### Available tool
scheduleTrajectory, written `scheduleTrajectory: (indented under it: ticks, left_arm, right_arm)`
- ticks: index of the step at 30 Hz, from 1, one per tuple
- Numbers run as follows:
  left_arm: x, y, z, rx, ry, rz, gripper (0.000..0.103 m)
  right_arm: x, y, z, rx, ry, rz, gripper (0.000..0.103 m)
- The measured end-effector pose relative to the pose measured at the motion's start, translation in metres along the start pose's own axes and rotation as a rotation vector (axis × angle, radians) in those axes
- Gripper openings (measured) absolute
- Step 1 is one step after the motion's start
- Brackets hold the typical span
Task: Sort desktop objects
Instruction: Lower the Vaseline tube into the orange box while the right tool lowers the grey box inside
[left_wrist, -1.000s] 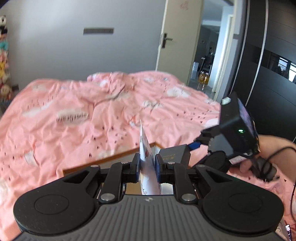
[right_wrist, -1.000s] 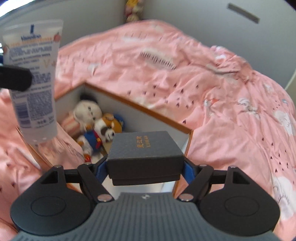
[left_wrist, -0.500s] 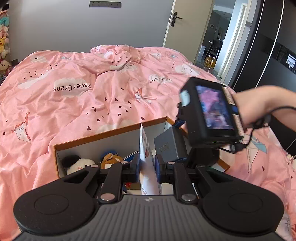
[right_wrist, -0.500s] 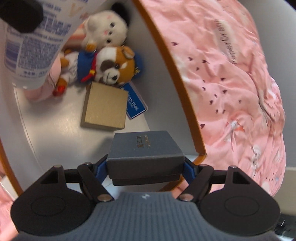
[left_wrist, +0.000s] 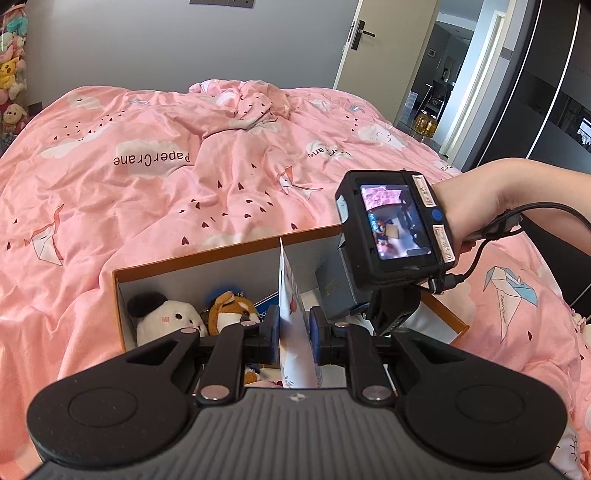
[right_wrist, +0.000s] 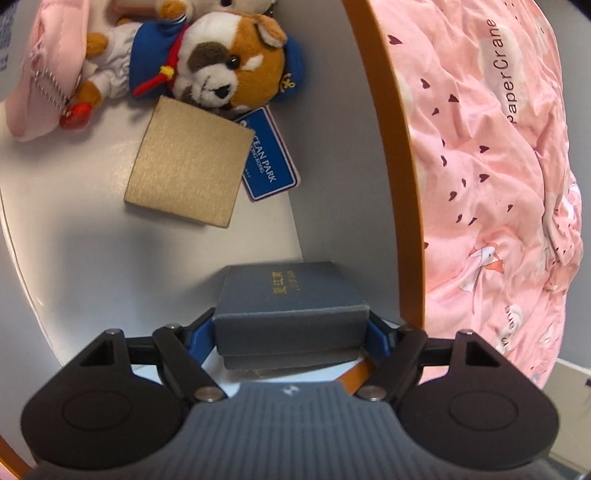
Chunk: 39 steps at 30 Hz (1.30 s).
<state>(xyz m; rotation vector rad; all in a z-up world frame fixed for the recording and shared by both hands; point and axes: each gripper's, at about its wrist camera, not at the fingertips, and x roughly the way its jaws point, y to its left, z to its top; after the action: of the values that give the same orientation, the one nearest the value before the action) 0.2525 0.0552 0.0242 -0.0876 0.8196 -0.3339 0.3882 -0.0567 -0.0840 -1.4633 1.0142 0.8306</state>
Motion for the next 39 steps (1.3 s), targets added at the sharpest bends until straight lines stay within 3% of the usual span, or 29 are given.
scheduleTrajectory:
  ticks: [14,16,18,24,26,28,33,39]
  left_arm:
    - [0.002,0.002,0.001,-0.016,0.005,-0.005,0.019]
    - [0.002,0.003,0.001,-0.018,0.004,-0.004,0.019]
    - [0.002,0.003,0.002,-0.020,0.005,-0.003,0.019]
    - [0.002,0.005,0.002,-0.024,0.005,0.011,0.019]
    - [0.003,0.008,0.002,-0.027,0.005,0.016,0.019]
    - [0.004,0.009,0.001,-0.032,0.008,0.022,0.019]
    - [0.004,0.011,0.000,-0.039,0.012,0.026,0.019]
    - [0.004,0.011,0.000,-0.037,0.012,0.027,0.019]
  right_arm:
    - [-0.012,0.000,-0.006,-0.007,-0.038,-0.032,0.083]
    - [-0.015,-0.001,-0.007,-0.006,-0.050,-0.043,0.080]
    - [-0.016,-0.001,-0.008,-0.007,-0.062,-0.046,0.069]
    - [-0.015,0.001,-0.011,0.006,-0.057,-0.038,0.060]
    - [-0.023,0.003,-0.012,0.011,-0.086,-0.047,0.061]
    - [-0.036,0.002,-0.014,0.055,-0.152,-0.010,0.065]
    - [-0.057,-0.001,-0.011,0.199,-0.320,0.182,0.075]
    - [-0.034,0.010,0.004,0.237,-0.299,0.256,0.077]
